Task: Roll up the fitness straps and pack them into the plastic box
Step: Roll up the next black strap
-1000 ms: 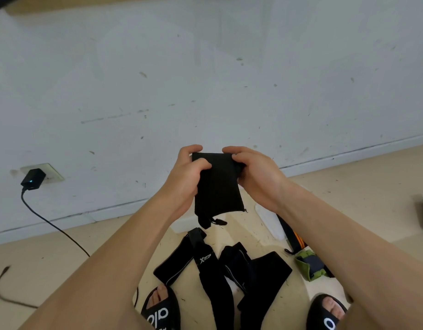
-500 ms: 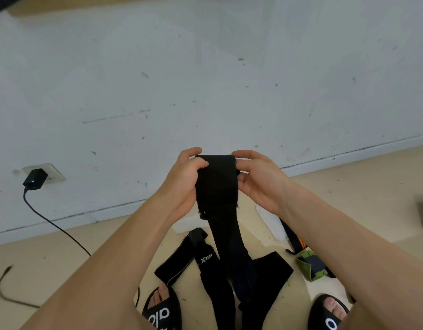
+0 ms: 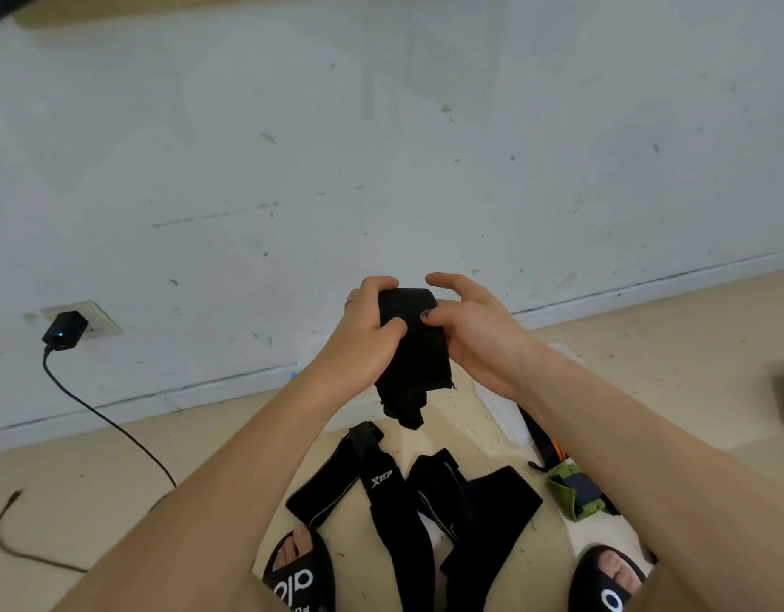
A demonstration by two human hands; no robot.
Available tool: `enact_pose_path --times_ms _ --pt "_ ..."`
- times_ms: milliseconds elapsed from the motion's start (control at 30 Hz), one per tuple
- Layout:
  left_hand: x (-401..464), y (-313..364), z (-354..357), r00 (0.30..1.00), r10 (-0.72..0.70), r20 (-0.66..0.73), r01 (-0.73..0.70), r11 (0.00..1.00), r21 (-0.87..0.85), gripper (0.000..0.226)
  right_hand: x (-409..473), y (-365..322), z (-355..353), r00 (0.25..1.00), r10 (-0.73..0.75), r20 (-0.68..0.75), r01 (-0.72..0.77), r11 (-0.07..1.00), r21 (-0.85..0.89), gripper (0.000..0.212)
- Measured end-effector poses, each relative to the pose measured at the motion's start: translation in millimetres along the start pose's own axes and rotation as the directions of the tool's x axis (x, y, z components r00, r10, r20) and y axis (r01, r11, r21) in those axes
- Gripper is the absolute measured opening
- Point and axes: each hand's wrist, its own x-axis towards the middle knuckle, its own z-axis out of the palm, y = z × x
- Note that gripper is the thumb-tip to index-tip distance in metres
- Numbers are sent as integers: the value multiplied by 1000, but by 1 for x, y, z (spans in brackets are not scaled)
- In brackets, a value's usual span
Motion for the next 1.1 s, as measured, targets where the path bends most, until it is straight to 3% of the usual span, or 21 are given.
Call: enact_pose_path --times_ms 200,333,533,667,833,1100 --pt "-4 -11 -7 988 91 128 -126 946 300 70 2 -7 -5 1000 -15 11 15 1000 17 54" --pt "-2 -17 -11 974 217 60 -222 883 414 49 3 -6 -6 999 -24 36 25 999 -40 53" --pt "4 -16 -20 967 250 49 -243 846 475 26 4 -5 -9 994 -101 49 110 969 -220 44" --pt "4 -14 -22 975 214 56 -215 859 464 17 0 -6 -9 980 -182 75 195 848 -493 35" --pt "3 -9 -27 985 141 95 -164 936 311 15 -1 -7 -16 949 -290 122 295 683 -669 10" --pt "7 10 -32 992 -64 111 65 998 -1 12 3 -11 -15 947 -317 53 299 809 -506 22"
